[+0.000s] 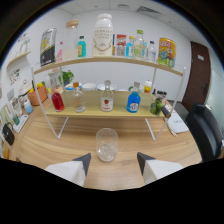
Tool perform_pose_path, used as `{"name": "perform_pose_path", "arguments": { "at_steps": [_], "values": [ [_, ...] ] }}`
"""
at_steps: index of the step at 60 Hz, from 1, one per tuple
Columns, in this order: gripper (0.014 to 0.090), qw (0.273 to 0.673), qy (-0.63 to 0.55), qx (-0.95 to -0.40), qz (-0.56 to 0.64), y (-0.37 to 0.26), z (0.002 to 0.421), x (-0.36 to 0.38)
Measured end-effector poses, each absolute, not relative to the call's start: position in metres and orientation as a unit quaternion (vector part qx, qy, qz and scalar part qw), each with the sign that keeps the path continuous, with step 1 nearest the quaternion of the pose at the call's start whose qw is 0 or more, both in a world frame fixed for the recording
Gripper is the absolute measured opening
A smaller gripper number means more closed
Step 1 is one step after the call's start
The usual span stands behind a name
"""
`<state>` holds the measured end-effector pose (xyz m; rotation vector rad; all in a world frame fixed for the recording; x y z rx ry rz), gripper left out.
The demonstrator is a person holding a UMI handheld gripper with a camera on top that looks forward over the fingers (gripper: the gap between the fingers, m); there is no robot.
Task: Make me a cup of Vodka Sunrise.
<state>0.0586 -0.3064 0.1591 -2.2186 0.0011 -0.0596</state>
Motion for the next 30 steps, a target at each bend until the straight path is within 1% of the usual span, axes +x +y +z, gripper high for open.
{"name": "perform_pose_path", "arguments": {
  "at_steps": [19,25,30],
  "values": [
    [0.0862,0.443,0.016,-0.896,-0.036,-0.324,0.158,0.049],
    [0.0857,0.442,0.026,-0.896,-0.033,-0.336,0.153,0.032],
    [0.0853,0.449,0.03,-0.893,-0.02,-0.339,0.153,0.005]
  ]
}}
